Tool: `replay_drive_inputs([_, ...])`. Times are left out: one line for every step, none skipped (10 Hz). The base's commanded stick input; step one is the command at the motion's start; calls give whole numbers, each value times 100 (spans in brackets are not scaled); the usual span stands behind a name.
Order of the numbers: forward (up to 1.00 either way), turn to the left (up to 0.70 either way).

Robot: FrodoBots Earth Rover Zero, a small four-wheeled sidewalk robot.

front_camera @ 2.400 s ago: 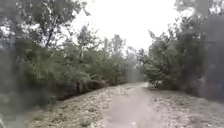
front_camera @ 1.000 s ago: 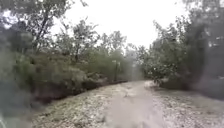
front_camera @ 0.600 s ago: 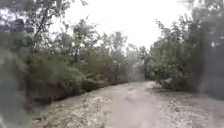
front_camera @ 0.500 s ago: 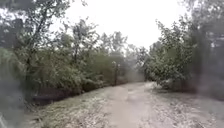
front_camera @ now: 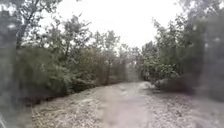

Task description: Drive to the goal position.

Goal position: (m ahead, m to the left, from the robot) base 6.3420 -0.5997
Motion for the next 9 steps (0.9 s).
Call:
replay_drive_inputs([45,0])
replay_drive_inputs([45,0])
replay_drive_inputs([45,0])
replay_drive_inputs([45,0])
replay_drive_inputs([45,0])
replay_drive_inputs([45,0])
replay_drive_inputs([45,0])
replay_drive_inputs([45,0])
replay_drive_inputs([45,0])
